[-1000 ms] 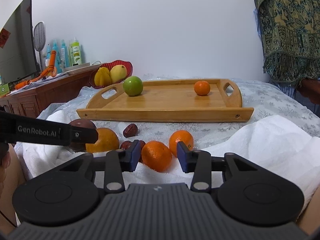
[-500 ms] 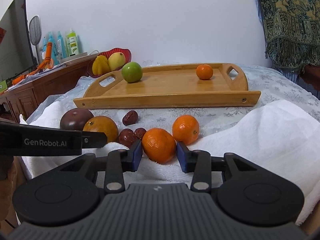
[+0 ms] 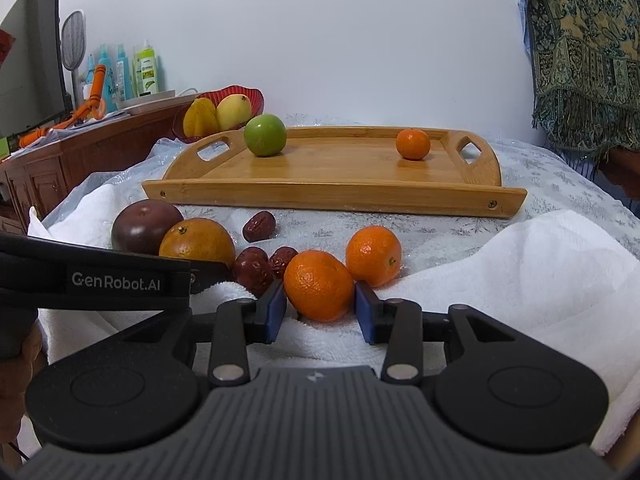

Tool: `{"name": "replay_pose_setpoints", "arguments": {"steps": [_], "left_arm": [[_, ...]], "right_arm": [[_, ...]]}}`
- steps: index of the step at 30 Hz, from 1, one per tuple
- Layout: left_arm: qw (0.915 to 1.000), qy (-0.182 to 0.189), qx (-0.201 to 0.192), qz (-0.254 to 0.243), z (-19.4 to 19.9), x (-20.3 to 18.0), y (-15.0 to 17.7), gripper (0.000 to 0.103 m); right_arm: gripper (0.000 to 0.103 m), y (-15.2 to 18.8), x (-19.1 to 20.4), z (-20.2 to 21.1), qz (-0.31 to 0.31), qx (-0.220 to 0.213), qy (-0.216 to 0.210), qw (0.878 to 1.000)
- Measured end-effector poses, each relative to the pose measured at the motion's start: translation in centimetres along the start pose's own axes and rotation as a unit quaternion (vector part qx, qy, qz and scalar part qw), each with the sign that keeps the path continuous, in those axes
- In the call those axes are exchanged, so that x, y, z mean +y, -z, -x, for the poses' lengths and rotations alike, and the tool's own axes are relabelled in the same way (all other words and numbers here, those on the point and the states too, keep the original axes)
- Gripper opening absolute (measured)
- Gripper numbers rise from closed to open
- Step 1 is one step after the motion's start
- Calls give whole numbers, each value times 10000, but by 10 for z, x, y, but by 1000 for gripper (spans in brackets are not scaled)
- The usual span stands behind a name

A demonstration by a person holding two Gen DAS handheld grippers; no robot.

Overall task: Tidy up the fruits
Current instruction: 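Grasp the large orange with the left gripper while the right gripper grasps another tangerine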

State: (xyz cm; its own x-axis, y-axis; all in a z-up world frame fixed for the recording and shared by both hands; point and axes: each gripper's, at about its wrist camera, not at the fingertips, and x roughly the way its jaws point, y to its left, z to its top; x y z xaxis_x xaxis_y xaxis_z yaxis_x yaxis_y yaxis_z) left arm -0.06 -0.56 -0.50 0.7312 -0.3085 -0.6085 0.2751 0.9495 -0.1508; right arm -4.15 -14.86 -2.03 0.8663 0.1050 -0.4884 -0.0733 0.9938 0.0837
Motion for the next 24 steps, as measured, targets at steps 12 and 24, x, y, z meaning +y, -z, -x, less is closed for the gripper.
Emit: {"name": "replay_pose_setpoints", "arguments": {"steps": [12, 24], "left_arm": [[9999, -92, -137, -49, 6, -4, 3, 46], [9994, -229, -220, -142, 18, -6, 5, 45]], "right_arm": [[40, 1, 1, 6, 14, -98, 83, 9999], [39, 2, 1, 23, 106, -332, 122, 9993]]}}
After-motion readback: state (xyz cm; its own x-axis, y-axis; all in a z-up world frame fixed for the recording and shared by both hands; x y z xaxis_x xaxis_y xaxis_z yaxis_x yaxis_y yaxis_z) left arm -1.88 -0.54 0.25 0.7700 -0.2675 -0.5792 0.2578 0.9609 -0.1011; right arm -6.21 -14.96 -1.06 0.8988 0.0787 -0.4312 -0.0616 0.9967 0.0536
